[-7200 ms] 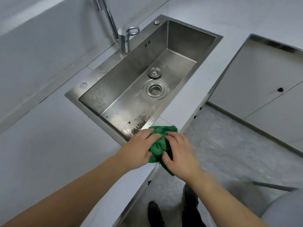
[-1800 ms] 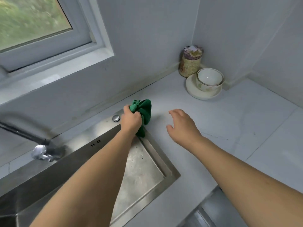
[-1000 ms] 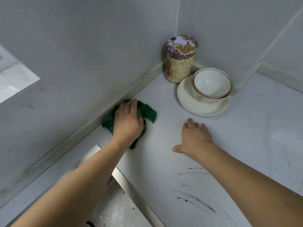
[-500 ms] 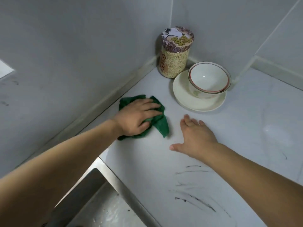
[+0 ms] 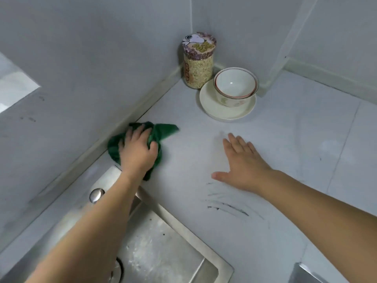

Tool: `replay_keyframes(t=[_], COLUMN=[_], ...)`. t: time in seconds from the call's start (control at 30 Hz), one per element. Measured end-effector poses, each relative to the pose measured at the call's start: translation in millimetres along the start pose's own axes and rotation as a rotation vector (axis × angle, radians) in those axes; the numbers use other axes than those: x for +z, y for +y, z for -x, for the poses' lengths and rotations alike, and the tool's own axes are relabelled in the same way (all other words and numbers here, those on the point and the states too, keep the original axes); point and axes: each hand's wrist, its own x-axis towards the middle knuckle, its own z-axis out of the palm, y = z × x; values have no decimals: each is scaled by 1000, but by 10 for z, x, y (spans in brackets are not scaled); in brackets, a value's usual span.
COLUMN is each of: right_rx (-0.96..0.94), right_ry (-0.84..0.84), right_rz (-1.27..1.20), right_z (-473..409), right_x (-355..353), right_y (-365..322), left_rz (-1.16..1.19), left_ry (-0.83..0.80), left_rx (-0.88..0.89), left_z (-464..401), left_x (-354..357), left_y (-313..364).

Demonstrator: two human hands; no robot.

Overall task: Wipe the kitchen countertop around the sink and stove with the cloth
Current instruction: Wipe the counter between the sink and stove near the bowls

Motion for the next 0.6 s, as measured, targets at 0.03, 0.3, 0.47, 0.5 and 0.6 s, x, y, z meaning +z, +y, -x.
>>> replay_keyframes(t=[0.03, 0.3, 0.47, 0.5, 0.6], right_rx=[19, 229, 407, 462, 589], right_ry=[-13, -77, -127, -160, -244], right_rz=[7, -3, 62, 64, 79], right_z=[163, 1073, 1572, 1712, 1919], right_x=[75, 546, 671, 718, 872], right_y=[-1, 120, 351, 432, 598], left_rz=[36, -56, 3, 11, 27], left_ry=[28, -53, 36, 47, 17], left_rx=[-160, 38, -292, -314, -247], left_z=[46, 1081, 891, 1022, 1503], left_x=[4, 224, 153, 202, 377], left_y=[120, 595, 583, 752, 1158])
